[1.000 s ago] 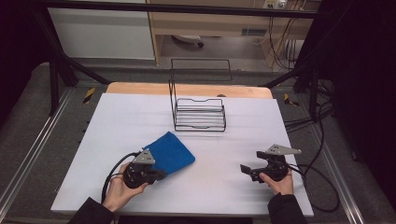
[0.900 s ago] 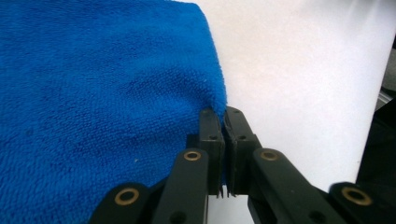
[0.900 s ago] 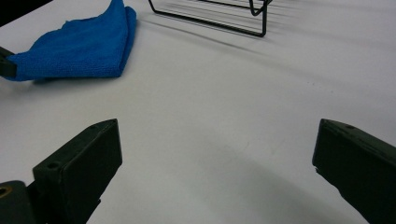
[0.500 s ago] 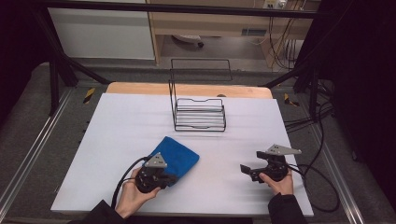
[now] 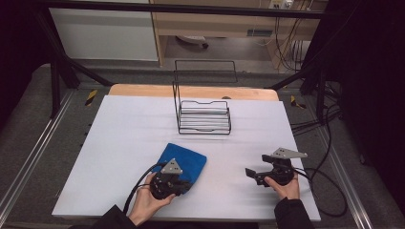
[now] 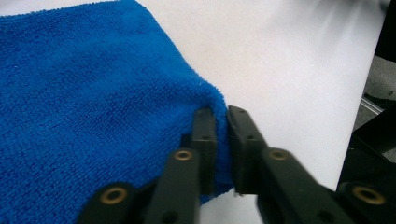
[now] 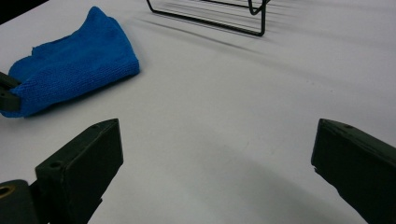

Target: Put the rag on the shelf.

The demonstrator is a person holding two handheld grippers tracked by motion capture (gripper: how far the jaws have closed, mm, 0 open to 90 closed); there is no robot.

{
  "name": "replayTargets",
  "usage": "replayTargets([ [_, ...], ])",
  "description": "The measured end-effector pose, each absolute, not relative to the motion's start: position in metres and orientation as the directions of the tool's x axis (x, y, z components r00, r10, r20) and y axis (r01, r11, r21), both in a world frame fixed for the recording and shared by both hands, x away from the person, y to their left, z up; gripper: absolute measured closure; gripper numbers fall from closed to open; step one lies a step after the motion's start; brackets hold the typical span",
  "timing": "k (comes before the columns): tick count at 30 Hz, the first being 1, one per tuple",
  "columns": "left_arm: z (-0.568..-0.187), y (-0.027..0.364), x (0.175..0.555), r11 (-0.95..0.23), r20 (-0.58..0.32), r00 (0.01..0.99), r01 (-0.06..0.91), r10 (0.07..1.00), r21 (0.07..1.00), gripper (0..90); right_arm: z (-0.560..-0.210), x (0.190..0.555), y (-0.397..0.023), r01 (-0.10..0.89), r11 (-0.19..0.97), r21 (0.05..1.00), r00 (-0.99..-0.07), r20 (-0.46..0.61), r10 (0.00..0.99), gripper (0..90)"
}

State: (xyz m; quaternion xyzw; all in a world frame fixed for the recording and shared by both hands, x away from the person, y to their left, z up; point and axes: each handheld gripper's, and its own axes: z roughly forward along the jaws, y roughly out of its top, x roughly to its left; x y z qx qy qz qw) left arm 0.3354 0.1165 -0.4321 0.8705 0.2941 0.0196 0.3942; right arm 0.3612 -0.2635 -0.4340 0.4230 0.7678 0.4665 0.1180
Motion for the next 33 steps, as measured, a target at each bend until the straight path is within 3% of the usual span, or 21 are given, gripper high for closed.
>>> replayTargets([
  [1,-0.431,0.117,0.335,-0.514,-0.198,0.825,0.497,0.53,0.699,68.9,-0.434,0.362,-0.262,0.545,0.203,0.813,-0.61,0.219,0.761,2.8],
  [2,-0.43,0.118,0.335,-0.51,-0.196,0.823,0.498,0.533,0.702,68.9,-0.434,0.362,-0.262,0.545,0.203,0.813,-0.61,0.219,0.761,2.8],
  [3,-0.428,0.119,0.335,-0.512,-0.189,0.822,0.495,0.537,0.702,62.6,-0.434,0.361,-0.261,0.547,0.205,0.812,-0.608,0.217,0.764,3.3],
  [4,-0.426,0.121,0.335,-0.513,-0.183,0.821,0.494,0.54,0.703,62.6,-0.434,0.361,-0.261,0.547,0.205,0.812,-0.608,0.217,0.764,3.3],
  [12,-0.417,0.144,0.34,-0.474,-0.168,0.795,0.5,0.582,0.724,37.6,-0.431,0.362,-0.243,0.564,0.202,0.801,-0.599,0.229,0.767,6.2],
  [27,-0.409,0.211,0.358,-0.381,-0.127,0.712,0.507,0.69,0.773,14.6,-0.428,0.362,-0.179,0.575,0.284,0.768,-0.635,0.2,0.746,15.6],
  [33,-0.415,0.239,0.363,-0.351,-0.132,0.666,0.538,0.734,0.767,10.5,-0.434,0.363,-0.136,0.581,0.302,0.756,-0.65,0.208,0.731,30.0],
])
